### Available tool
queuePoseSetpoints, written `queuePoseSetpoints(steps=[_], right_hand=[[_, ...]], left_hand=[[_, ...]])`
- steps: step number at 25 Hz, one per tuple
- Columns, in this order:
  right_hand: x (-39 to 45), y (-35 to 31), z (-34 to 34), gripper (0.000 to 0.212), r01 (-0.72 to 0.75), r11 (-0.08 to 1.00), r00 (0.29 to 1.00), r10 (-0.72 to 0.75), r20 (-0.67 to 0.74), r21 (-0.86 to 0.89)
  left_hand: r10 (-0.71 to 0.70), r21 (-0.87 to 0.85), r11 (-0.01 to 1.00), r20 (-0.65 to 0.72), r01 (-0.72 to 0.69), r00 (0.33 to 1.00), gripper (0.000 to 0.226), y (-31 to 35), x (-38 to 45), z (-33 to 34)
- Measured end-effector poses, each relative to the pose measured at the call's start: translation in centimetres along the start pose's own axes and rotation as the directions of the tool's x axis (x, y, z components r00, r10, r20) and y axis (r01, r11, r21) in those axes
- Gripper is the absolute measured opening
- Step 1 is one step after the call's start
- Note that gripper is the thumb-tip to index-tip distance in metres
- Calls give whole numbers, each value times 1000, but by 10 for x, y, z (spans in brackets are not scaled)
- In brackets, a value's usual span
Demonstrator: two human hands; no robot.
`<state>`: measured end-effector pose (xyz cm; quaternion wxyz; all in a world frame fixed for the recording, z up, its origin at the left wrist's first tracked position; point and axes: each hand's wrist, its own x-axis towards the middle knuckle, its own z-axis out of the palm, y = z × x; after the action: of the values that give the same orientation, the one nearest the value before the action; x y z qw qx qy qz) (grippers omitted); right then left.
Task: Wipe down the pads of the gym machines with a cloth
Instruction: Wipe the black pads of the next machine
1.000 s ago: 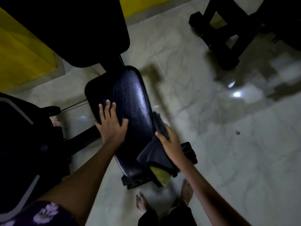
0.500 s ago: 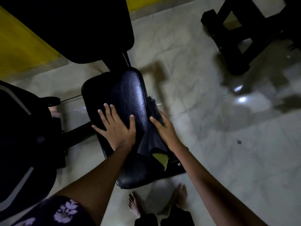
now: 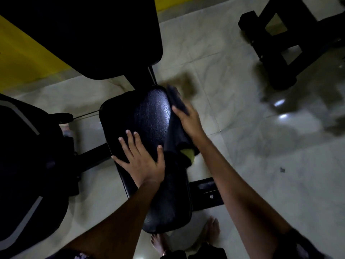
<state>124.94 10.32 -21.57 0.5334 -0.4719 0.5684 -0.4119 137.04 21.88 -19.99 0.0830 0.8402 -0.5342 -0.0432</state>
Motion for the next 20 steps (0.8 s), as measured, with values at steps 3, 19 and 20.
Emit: queuePoseSetpoints(steps=[3, 19, 20], right_hand=[[43, -20, 7, 57, 113, 986, 993, -106, 61, -126], [-66, 16, -5, 50, -29, 983, 999, 33, -18, 180], [-66, 17, -4, 50, -37, 982, 999, 42, -26, 186]], left_hand=[[3, -10, 1000, -5, -3, 1000, 78, 0, -1, 0], [25, -53, 998, -34, -27, 999, 78, 1, 0, 1], [23, -60, 998, -31, -25, 999, 78, 2, 0, 1]])
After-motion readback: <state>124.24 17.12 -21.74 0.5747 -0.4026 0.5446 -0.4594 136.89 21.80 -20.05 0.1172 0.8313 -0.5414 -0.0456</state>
